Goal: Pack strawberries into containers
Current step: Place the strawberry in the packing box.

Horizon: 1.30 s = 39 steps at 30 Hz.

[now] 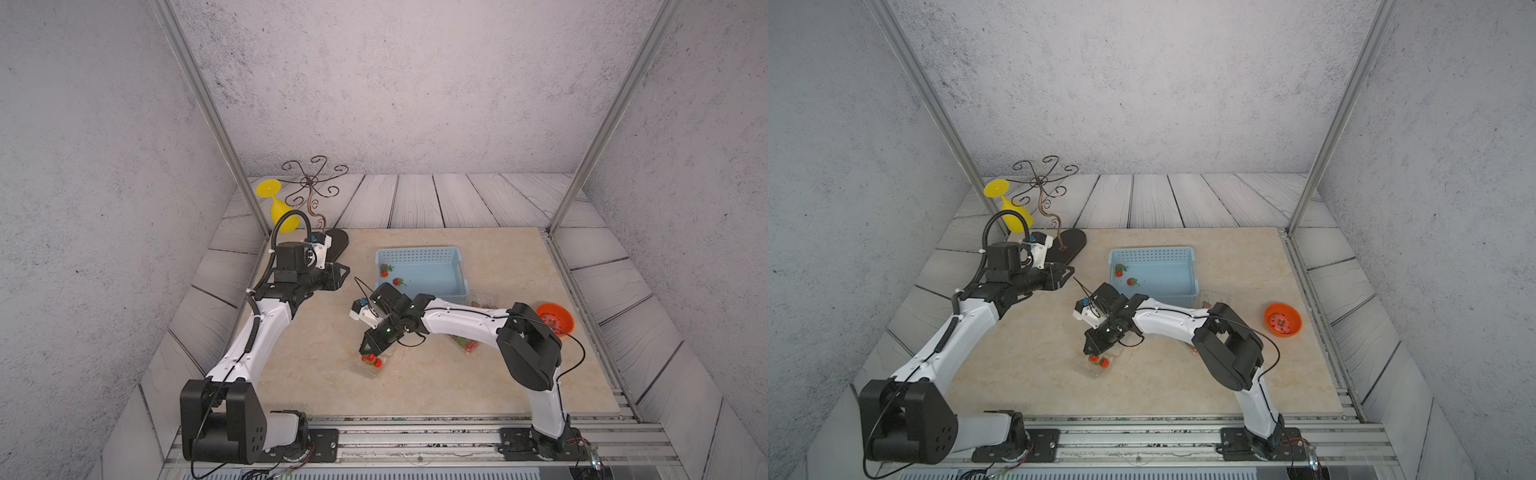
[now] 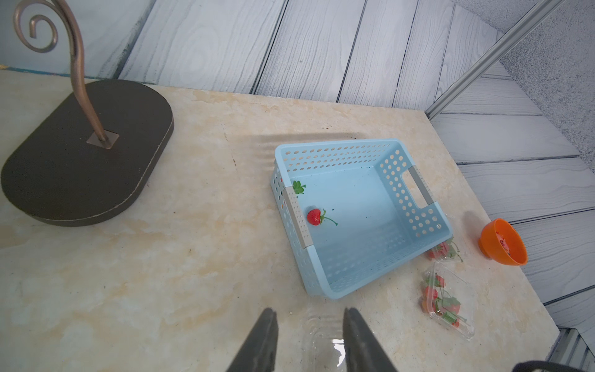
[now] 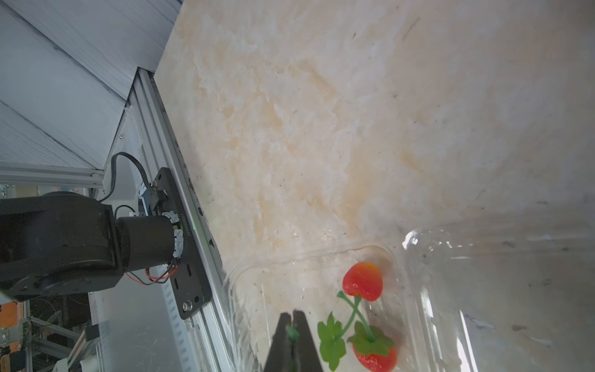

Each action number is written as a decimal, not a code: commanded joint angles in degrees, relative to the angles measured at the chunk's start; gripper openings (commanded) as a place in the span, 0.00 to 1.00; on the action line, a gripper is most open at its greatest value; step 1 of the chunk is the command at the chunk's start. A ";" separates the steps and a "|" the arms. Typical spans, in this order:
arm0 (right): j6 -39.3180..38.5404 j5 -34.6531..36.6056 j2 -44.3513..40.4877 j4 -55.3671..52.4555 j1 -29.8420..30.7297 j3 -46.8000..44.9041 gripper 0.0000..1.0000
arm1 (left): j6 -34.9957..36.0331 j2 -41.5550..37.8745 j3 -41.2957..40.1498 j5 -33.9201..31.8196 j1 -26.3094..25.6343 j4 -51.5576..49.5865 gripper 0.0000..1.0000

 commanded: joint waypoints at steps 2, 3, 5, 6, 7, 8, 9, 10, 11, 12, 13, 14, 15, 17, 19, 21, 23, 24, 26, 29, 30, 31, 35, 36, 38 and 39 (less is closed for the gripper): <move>-0.61 -0.86 3.14 -1.60 0.59 1.75 0.05 | -0.12 -1.35 0.54 0.84 0.72 0.64 0.38; -1.00 -0.70 3.43 -2.24 0.85 2.27 0.05 | -0.07 -1.35 0.52 0.80 0.70 0.65 0.38; -1.74 -0.18 3.87 -3.34 1.36 3.12 0.07 | -0.07 -1.35 0.59 0.86 0.82 0.66 0.38; -1.99 -0.03 4.07 -4.04 1.56 3.48 0.09 | -0.21 -1.35 0.64 0.87 0.81 0.73 0.38; -2.04 0.16 4.07 -4.08 1.58 3.51 0.11 | -0.24 -1.31 0.59 0.90 0.84 0.73 0.38; -2.04 0.36 4.01 -4.10 1.67 3.37 0.13 | -0.17 -1.26 0.59 0.94 0.92 0.72 0.38; -2.02 0.52 3.84 -4.10 1.67 3.26 0.17 | -0.24 -1.26 0.59 0.99 0.87 0.84 0.38; -2.17 0.50 3.64 -4.22 1.67 3.31 0.21 | -0.31 -1.26 0.59 1.11 0.96 0.83 0.38; -2.29 0.79 3.56 -4.32 1.67 3.25 0.24 | -0.32 -1.18 0.59 1.09 1.02 0.85 0.38; -2.32 1.18 3.38 -4.60 1.67 3.28 0.26 | -0.27 -1.17 0.59 1.14 1.00 0.82 0.38; -2.48 1.61 3.22 -4.70 1.61 3.40 0.28 | -0.40 -1.13 0.59 1.19 1.04 0.82 0.38; -2.71 1.81 2.99 -4.80 1.61 3.34 0.29 | -0.37 -1.16 0.59 1.16 1.01 0.82 0.38; -2.91 2.26 2.78 -5.07 1.58 3.54 0.30 | -0.40 -1.11 0.59 1.19 1.02 0.82 0.38; -3.29 2.91 2.42 -5.67 1.43 3.99 0.32 | -0.35 -1.08 0.59 1.19 0.96 0.82 0.38; -3.81 3.62 1.84 -6.24 1.03 4.48 0.35 | -0.26 -1.08 0.59 1.18 0.95 0.82 0.38; -4.13 4.89 0.86 -6.90 0.12 4.99 0.35 | -0.26 -1.08 0.63 1.21 0.97 0.82 0.38; -4.04 5.80 -0.55 -6.74 -1.51 5.01 0.36 | -0.28 -1.08 0.56 1.18 1.03 0.82 0.38; -4.04 6.44 -1.35 -6.66 -2.57 5.20 0.37 | -0.33 -1.08 0.59 1.29 1.01 0.82 0.38; -4.37 7.84 -2.51 -6.69 -4.91 5.78 0.38 | -0.30 -1.09 0.59 1.39 1.02 0.84 0.38; -4.57 9.90 -2.75 -6.65 -9.36 7.68 0.41 | -0.26 -1.08 0.59 1.23 0.98 0.73 0.38; -4.45 10.66 -2.33 -6.87 -10.90 8.57 0.41 | -0.31 -1.08 0.50 1.30 0.96 0.73 0.38; -4.24 11.72 -1.45 -7.07 -12.67 9.69 0.42 | -0.20 -1.06 0.51 1.27 1.01 0.68 0.38; -4.11 15.68 3.92 -9.72 -18.98 16.89 0.47 | -0.24 -0.66 0.59 1.74 0.97 0.81 0.38; -4.29 16.80 5.58 -10.76 -20.04 19.20 0.47 | -0.20 -0.50 0.63 1.82 0.87 0.77 0.38; -5.59 18.49 9.84 -13.31 -21.92 24.55 0.49 | -0.13 -0.30 0.59 1.89 0.85 0.73 0.38; -6.36 19.38 11.94 -14.88 -22.53 27.29 0.50 | -0.08 -0.21 0.59 1.79 0.78 0.64 0.38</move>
